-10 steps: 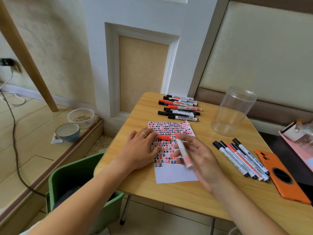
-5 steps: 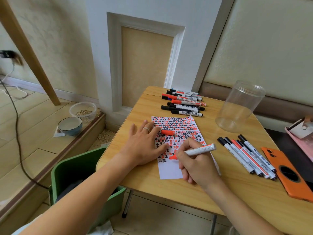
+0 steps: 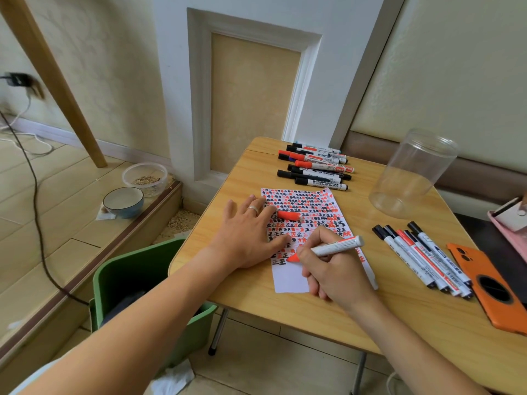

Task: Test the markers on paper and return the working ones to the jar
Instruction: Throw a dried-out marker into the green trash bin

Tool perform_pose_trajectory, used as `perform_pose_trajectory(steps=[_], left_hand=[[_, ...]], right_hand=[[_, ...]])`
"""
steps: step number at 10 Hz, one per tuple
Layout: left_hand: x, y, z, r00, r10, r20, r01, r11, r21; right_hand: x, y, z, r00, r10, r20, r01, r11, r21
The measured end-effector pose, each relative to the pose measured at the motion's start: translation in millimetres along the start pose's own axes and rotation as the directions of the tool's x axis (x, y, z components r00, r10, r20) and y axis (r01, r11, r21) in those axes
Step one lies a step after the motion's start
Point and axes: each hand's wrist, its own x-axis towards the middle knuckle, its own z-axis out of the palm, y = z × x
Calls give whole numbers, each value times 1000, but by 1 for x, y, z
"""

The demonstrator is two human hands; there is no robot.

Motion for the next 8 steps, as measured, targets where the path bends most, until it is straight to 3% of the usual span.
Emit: perform_pose_trajectory(steps=[8], left_hand=[[-2,1,-4,1000,2,8,-2,1000,-6]], right_hand=[[-1,-2,-1,998,40,-39,-40,999,-11]])
